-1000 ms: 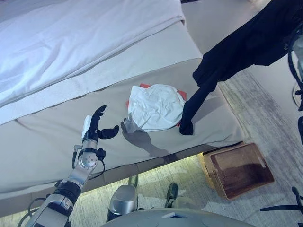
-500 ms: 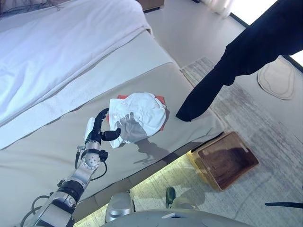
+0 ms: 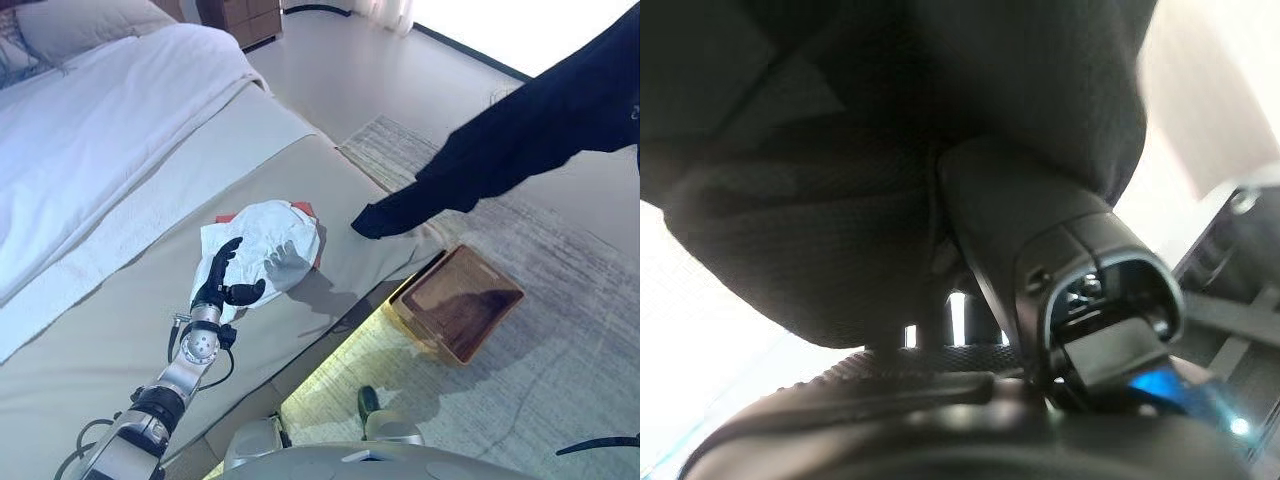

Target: Pick up the clothes from the bed and place them into the basket

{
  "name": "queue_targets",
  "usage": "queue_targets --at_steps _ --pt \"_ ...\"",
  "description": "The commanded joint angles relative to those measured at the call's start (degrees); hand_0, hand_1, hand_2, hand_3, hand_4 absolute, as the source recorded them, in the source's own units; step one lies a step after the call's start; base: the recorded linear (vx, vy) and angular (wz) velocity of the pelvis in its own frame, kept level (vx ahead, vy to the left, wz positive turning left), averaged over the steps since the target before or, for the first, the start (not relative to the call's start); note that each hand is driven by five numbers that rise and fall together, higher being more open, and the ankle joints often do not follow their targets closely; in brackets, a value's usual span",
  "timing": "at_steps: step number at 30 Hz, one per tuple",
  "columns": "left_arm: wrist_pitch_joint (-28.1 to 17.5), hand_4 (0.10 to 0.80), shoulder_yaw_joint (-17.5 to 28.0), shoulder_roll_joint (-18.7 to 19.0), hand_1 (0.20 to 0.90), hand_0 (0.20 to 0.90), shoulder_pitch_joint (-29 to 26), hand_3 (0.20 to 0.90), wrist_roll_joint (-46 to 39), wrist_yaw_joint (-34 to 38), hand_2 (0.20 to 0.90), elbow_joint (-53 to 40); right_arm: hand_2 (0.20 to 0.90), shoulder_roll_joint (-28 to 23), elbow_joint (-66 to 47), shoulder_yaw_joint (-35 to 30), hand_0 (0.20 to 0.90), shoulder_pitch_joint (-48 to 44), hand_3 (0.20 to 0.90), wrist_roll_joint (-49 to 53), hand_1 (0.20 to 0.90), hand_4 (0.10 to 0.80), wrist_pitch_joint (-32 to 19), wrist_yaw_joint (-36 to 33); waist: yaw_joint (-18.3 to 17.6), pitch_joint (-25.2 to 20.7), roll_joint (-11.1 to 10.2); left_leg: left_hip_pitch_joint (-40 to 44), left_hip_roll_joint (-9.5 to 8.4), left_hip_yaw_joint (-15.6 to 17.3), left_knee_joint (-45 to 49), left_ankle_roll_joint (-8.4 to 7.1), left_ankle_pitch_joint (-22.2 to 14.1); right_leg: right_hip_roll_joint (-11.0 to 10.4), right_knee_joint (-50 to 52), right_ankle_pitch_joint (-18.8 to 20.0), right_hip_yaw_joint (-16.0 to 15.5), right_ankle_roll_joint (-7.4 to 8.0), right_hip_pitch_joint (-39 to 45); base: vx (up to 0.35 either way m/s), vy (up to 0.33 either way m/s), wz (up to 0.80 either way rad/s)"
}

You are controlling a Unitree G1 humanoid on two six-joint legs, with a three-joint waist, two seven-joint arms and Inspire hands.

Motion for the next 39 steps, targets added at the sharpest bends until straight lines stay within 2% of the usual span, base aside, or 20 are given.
queue_targets --at_steps 1,8,16,25,32,39 --pt "-3.3 0.8 -1.6 1.7 0.9 0.9 -2.2 0.9 1.7 1.1 0.9 2.6 0.3 -5.9 -3.0 1.9 0.3 -6.5 0.2 -2.3 0.3 0.1 -2.7 -5.5 2.3 -9.3 -3.3 5.3 2.65 -2.3 0.6 -3.5 -8.7 0.6 0.6 1.1 -1.1 -0.78 -2.0 0.025 -0.017 -0.06" --pt "-2.9 0.8 -1.5 2.0 0.9 0.9 -2.2 0.9 1.9 0.4 0.9 2.0 0.3 -8.5 -0.6 5.0 0.3 -8.5 0.2 -4.2 0.3 0.1 2.3 -2.5 1.8 -9.3 -3.4 5.4 2.68 -1.9 0.6 -3.56 -8.7 0.6 0.6 1.2 -0.9 -0.68 -2.2 0.007 -0.004 -0.01" --pt "-2.6 0.8 -2.0 1.9 0.9 0.9 -2.8 0.9 2.0 -0.6 0.9 2.1 0.3 -8.1 3.9 4.4 0.3 -7.0 0.2 -5.7 0.3 0.1 1.4 2.7 1.6 -8.9 -3.2 5.3 2.7 -1.6 0.6 -3.54 -8.8 0.6 0.6 1.4 -0.7 -0.51 -2.5 -0.004 -0.002 0.0" --pt "-3.0 0.8 -0.3 0.9 0.9 0.9 -3.6 0.9 3.4 -0.7 0.9 3.0 0.3 -1.4 1.7 -4.1 0.3 8.9 0.2 -6.3 0.3 0.1 -1.2 11.3 0.7 -7.4 -2.1 5.1 2.82 -1.0 0.6 -3.41 -8.6 0.7 0.7 1.7 -0.2 -0.72 -3.3 -0.05 -0.016 -0.04" --pt "-2.5 0.8 0.8 0.2 0.9 0.9 -4.2 0.9 3.8 0.4 0.9 2.2 0.3 5.2 2.4 -10.3 0.3 21.4 0.2 -9.7 0.3 0.1 0.2 11.4 -0.3 -6.2 -0.9 5.2 2.77 -0.3 0.6 -3.26 -8.6 0.8 1.0 1.7 0.3 -0.95 -3.8 -0.035 -0.009 -0.02" --pt "-2.7 0.8 1.1 0.1 0.9 0.9 -4.5 0.9 4.9 0.7 0.9 1.5 0.3 7.4 5.9 -12.1 0.3 25.4 0.2 -9.3 0.3 0.1 1.3 10.7 -0.5 -5.0 -0.1 5.1 2.76 0.2 0.6 -3.15 -8.5 0.8 1.3 1.9 0.6 -1.12 -4.4 -0.045 -0.023 0.0"
